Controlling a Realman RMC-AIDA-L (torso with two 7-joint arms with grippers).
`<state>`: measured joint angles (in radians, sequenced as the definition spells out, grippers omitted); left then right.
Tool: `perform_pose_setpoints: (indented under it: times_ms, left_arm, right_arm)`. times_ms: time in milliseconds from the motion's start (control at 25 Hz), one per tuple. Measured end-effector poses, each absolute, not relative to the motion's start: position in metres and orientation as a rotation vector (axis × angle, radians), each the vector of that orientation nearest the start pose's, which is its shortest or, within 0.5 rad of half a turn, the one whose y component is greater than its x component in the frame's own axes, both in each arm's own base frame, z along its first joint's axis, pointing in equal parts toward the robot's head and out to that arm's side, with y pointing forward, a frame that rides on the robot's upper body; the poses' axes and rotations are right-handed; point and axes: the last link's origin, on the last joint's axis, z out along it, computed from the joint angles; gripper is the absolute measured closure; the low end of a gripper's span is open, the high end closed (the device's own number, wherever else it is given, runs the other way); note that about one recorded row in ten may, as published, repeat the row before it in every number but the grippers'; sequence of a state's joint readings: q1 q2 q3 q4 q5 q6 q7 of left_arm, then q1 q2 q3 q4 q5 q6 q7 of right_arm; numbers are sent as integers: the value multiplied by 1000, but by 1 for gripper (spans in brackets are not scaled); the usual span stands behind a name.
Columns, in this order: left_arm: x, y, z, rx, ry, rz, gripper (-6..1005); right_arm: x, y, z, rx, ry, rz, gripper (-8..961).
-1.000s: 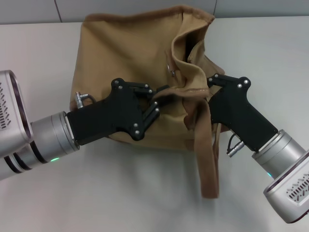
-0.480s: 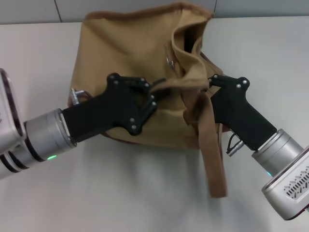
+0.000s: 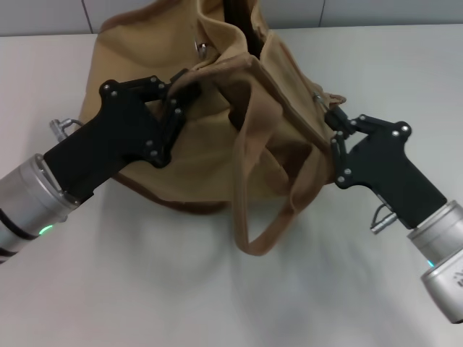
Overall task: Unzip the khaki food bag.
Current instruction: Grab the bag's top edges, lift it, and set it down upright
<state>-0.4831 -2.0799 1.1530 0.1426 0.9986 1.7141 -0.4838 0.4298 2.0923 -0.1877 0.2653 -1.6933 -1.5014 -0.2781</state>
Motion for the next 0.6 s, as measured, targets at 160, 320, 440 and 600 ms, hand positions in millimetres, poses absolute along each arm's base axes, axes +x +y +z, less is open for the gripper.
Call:
perform_pose_setpoints:
  times_ms: [160,320,440,600]
  left_arm:
    - [-242,283,-27,-2197,-50,-1280,890]
    - [-246,280,-21,-2156,-60,-1294,889]
    - [-248,278,-15,-2113,-65,-1311,888]
    - [-248,277,-12,-2095,-77,-1336,887]
  right_arm:
    - [277,260,-71,-1928,-7,733,947]
    - [286,259,-66,-1926,9,708,947]
    - [292,258,-65,-1927,12,685,947]
    - [296,258,-63,-1924,22,665,944]
